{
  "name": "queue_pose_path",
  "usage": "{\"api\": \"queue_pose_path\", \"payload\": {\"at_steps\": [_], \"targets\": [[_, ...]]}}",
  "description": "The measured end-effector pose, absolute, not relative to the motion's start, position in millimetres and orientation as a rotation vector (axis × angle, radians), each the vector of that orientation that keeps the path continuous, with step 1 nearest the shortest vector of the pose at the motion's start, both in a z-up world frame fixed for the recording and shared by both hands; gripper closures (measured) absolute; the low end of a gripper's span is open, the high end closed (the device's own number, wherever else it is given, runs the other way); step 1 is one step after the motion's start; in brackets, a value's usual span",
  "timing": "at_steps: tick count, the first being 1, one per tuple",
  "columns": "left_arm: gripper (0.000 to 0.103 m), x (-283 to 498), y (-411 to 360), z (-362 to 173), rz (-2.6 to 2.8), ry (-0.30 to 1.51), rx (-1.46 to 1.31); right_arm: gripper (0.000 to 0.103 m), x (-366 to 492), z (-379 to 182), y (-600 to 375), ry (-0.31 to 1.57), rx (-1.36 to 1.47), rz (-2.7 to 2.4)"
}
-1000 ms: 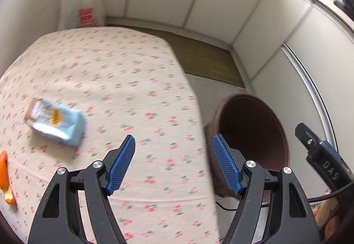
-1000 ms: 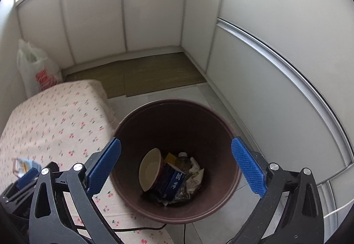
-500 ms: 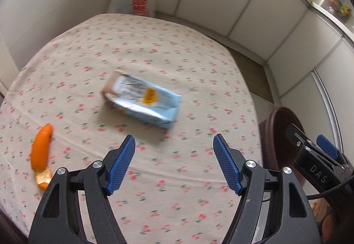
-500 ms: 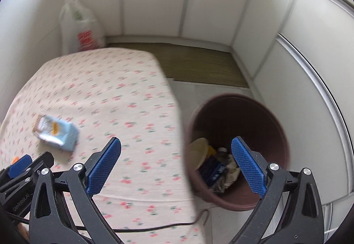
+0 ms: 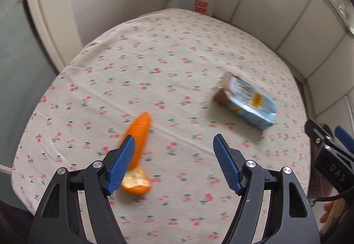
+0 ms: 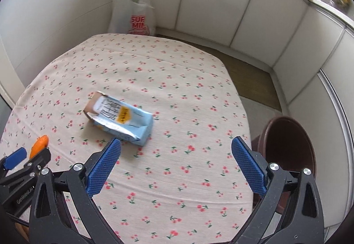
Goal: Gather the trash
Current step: 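Grasp the orange peel with the left gripper while the right grasps the juice carton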
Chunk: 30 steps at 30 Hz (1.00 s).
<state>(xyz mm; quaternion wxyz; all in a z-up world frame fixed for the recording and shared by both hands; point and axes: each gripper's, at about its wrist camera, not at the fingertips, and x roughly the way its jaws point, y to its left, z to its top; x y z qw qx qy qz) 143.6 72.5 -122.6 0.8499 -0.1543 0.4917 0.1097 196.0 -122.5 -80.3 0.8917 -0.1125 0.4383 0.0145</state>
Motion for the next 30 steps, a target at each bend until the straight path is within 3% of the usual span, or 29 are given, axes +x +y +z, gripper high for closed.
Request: {"api": "queue_pose_path", "payload": {"at_steps": [12,14,16,19,30], "targets": [[0.033,150.4,101.4,-169.5,0.227,1.134,-0.313,0.007,210.4,-103.9,-74.0,0.901,-0.377,0.158],[0.038,149.8,104.8,-174.3,0.212,1.137,-0.329,0.007,215.8,-108.9,-65.5,0.902,-0.410,0.186],[0.063,150.6,105.8,-172.5,0.185,1.128,-0.303,0.007,221.9,-113.3,-56.4,0.893,-0.451,0.217],[0.078,150.6,110.0,-169.8,0.127,1.128,-0.320,0.007,232.2,-119.4,-43.6,0.860,-0.538,0.289],[0.084,147.8,123.9,-160.1,0.000,1.096,-0.506,0.007,268.5,-146.0,-28.3,0.960,-0.630,0.596]]}}
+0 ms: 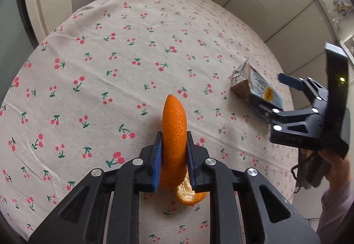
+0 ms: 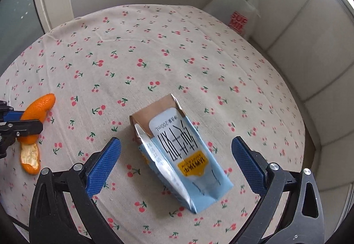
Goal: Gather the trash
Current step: 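Grasp the orange peel with the left gripper while the right grasps the juice carton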
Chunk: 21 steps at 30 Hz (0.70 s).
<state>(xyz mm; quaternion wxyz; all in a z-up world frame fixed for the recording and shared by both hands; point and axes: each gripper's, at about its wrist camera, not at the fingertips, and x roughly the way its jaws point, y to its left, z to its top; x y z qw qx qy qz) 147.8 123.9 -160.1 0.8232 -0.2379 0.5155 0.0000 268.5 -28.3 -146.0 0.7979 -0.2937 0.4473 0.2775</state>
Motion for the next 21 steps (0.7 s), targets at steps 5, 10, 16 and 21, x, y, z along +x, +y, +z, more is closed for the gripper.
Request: {"api": "queue_pose_path", "payload": {"at_steps": [5,10,16,21], "targets": [[0.084,150.9,114.6,-150.9,-0.037,1.070,-0.482,0.007,279.4,-154.2,-17.3,0.996,-0.624,0.663],[0.083,154.0,116.5,-156.3,-0.035,1.080,-0.493,0.038,289.5,-171.7,-22.8,1.062,-0.588,0.692],[0.084,154.0,119.7,-159.0,-0.036,1.079,-0.506,0.046,300.6,-170.4,-42.4,1.072,-0.474,0.629],[0.084,155.3,119.2,-153.5,-0.044,1.050,-0.519,0.047,299.5,-161.1,-60.9,1.067,-0.372,0.530]]}}
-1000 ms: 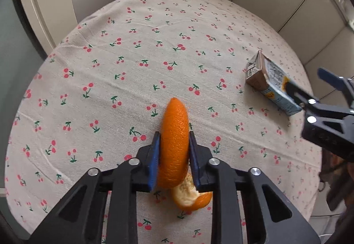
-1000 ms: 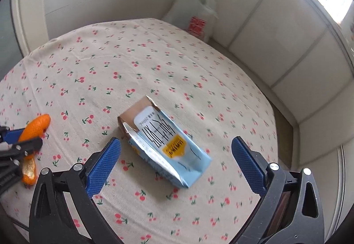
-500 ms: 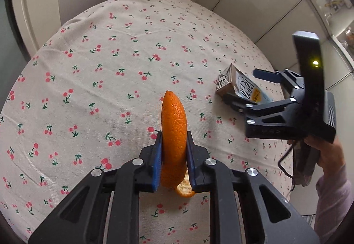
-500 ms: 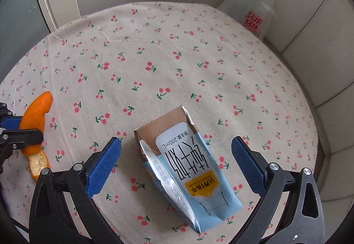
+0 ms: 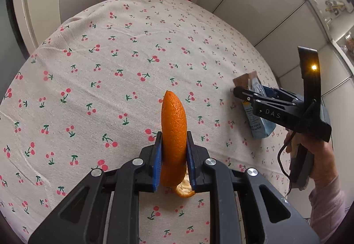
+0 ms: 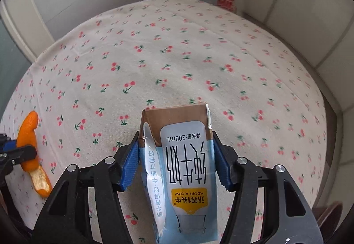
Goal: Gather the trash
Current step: 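Grasp the orange peel with the left gripper while the right grasps the juice carton, then carry the peel and juice carton over the brown bin and open both grippers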
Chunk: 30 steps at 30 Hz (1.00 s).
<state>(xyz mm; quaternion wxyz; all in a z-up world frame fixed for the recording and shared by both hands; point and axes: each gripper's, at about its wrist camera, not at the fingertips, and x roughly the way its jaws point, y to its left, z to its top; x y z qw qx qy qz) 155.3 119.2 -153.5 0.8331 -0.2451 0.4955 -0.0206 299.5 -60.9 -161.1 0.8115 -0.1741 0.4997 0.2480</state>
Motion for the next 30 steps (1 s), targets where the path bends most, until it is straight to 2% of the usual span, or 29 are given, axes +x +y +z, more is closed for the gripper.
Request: {"api": "queue_pose_path", "payload": {"at_steps": [13,23,30], "targets": [[0.084,154.0,97.8,-119.9,-0.093,0.950,-0.550,0.048,249.1,-77.6,-119.8,0.879,-0.194,0.235],[0.084,159.8,55.3,-65.6,-0.203,0.857,-0.537,0.048,192.5,-11.1,-171.5,0.697,-0.027,0.101],[0.083,164.8,7.1,-21.6,-0.308,0.805,-0.483,0.048,168.8,13.2,-223.9,0.633,0.053,0.031]]}}
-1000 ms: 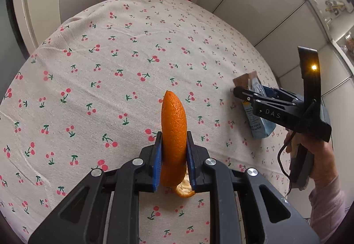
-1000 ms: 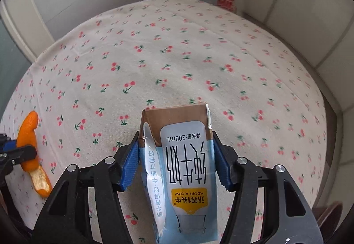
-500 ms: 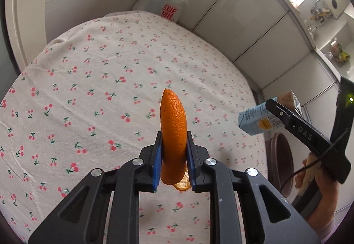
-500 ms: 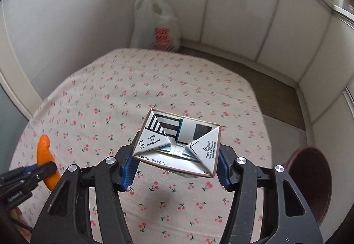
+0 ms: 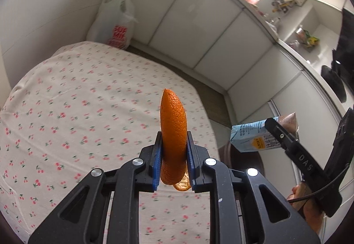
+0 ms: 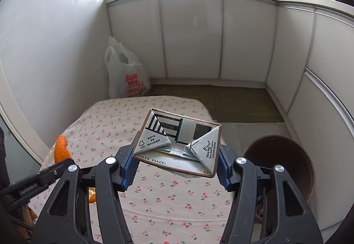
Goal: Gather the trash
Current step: 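Carry the peel and juice carton over the brown bin and open both grippers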
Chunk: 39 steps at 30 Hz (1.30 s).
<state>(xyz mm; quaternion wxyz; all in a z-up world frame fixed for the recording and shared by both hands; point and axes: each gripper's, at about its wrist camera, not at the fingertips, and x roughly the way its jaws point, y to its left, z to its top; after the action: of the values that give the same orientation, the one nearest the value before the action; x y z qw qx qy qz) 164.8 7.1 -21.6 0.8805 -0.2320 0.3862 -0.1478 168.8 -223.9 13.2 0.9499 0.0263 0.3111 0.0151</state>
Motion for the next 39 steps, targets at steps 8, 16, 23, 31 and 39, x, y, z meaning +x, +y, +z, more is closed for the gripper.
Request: {"api": "queue_pose_path", "payload": {"at_steps": [8,16,23,31,39], "targets": [[0.083,169.5,-56.1,-0.1,-0.406,0.801,-0.435,0.048,151.1,25.8,-286.3,0.580,0.120,-0.055],[0.083,172.9,-126.8,11.1,-0.499,0.810,-0.374,0.048,137.3,27.1,-355.0,0.544,0.197,-0.177],[0.083,179.7,-189.8,8.2,-0.567,0.835,-0.317,0.047,136.9,10.0,-423.6,0.558,0.273,-0.349],[0.083,196.8,-265.0,-2.1,-0.624,0.873,-0.235,0.008,129.7,-10.7,-484.8,0.575,0.418,-0.490],[0.083,203.9,-335.4,-16.3,-0.673,0.895,-0.138,0.007,109.1,-26.7,-522.6,0.577,0.494,-0.601]]}}
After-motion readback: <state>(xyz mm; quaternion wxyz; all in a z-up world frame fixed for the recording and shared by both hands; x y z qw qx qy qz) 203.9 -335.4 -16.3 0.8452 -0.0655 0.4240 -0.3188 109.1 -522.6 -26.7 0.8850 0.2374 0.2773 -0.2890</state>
